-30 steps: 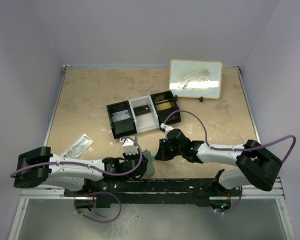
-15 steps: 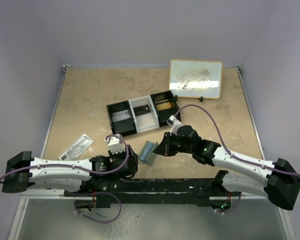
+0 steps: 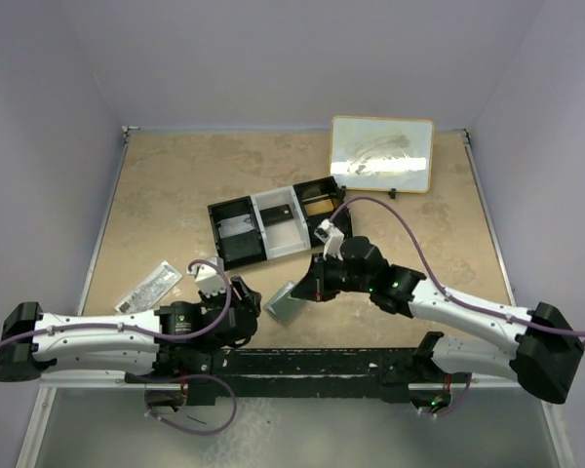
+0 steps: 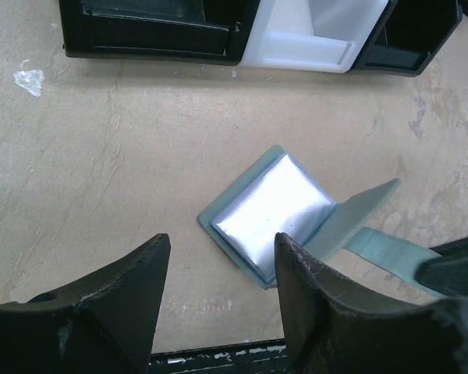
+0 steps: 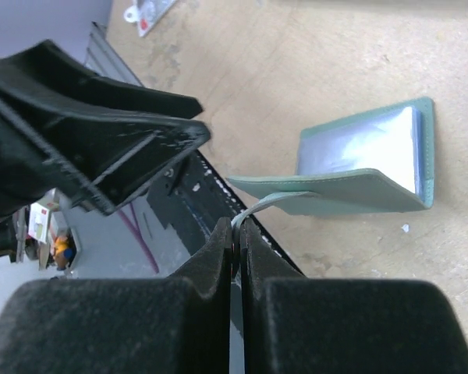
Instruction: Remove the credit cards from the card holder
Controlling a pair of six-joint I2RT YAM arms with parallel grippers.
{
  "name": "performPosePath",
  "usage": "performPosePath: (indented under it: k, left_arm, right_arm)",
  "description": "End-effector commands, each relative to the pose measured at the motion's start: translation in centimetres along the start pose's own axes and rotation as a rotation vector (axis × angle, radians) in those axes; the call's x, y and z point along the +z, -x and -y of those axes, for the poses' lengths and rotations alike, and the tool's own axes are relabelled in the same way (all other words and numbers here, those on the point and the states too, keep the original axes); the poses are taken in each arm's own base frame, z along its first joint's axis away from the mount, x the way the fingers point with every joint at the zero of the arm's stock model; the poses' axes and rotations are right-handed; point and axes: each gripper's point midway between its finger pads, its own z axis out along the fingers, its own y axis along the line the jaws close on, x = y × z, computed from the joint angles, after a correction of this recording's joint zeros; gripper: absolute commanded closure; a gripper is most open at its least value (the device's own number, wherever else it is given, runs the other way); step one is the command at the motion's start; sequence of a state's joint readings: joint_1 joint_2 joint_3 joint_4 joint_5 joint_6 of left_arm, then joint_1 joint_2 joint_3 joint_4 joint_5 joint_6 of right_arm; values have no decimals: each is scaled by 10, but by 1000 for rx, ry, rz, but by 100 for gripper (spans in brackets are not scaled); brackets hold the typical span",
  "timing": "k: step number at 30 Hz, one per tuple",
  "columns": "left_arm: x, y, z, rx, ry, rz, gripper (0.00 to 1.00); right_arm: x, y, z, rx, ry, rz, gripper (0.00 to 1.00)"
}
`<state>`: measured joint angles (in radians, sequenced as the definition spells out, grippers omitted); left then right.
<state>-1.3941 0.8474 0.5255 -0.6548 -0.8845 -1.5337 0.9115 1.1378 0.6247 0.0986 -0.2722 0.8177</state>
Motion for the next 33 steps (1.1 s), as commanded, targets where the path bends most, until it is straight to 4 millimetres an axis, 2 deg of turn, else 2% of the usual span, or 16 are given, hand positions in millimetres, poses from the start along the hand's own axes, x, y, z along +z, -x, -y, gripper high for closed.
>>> performPosePath:
  k: [1, 4, 5, 8, 10, 16, 25, 28, 33]
  left_arm:
    - [-2, 11, 19, -12, -26, 34, 46]
    - [0, 9, 28, -1, -45, 31, 46]
    - [1, 8, 34, 5, -62, 27, 46]
    - [3, 2, 43, 17, -81, 13, 46]
    - [4, -1, 47, 24, -89, 5, 46]
    - [9, -16, 64, 56, -138, -48, 43]
    - [35, -45, 86, 111, -197, -192, 43]
    - [46, -47, 80, 131, -136, -178, 43]
    - [51, -54, 94, 179, -161, -201, 43]
  right_arm:
    - [-27, 17, -10, -29, 31, 88, 100]
    - [-33, -3, 38, 91, -71, 64, 100]
    - [-32, -18, 53, 128, -91, 36, 100]
    - [-29, -44, 75, 210, -137, -7, 100]
    - [-29, -53, 89, 252, -189, -17, 100]
    - [-38, -59, 113, 350, -317, 40, 100]
    - [-46, -78, 149, 450, -489, 51, 100]
    - [-43, -79, 151, 457, -481, 58, 100]
    - [-42, -77, 156, 463, -507, 71, 100]
